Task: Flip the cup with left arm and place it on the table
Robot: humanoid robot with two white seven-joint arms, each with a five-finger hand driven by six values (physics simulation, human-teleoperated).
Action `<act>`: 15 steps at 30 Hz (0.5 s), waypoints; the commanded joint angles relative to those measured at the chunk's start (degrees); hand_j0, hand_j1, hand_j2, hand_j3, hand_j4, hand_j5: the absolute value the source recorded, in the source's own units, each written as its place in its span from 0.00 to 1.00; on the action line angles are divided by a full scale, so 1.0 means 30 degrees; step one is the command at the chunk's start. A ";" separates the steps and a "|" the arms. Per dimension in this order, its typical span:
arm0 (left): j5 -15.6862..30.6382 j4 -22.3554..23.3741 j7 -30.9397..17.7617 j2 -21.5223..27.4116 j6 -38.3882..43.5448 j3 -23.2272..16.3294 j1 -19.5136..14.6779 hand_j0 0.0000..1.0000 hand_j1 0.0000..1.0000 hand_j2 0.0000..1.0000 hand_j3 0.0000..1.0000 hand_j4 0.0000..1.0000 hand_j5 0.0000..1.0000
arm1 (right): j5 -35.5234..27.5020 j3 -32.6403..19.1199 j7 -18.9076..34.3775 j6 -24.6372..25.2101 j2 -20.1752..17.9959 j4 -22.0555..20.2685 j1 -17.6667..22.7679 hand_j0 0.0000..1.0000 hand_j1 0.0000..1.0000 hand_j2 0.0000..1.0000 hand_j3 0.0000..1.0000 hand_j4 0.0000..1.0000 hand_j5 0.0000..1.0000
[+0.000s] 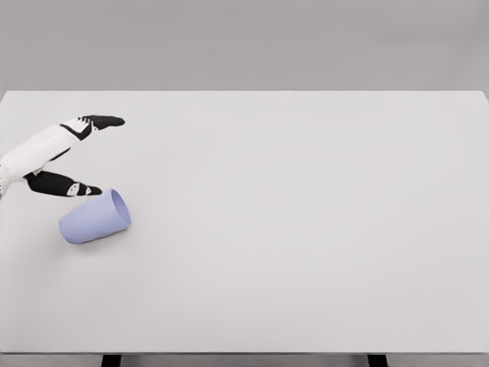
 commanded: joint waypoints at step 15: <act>0.0396 -0.2814 0.2244 0.0292 1.0005 -0.3170 -0.2897 1.00 1.00 1.00 1.00 1.00 1.00 | 0.0002 0.0101 -0.0025 0.0000 -0.0001 0.0097 0.0000 1.00 1.00 1.00 1.00 1.00 1.00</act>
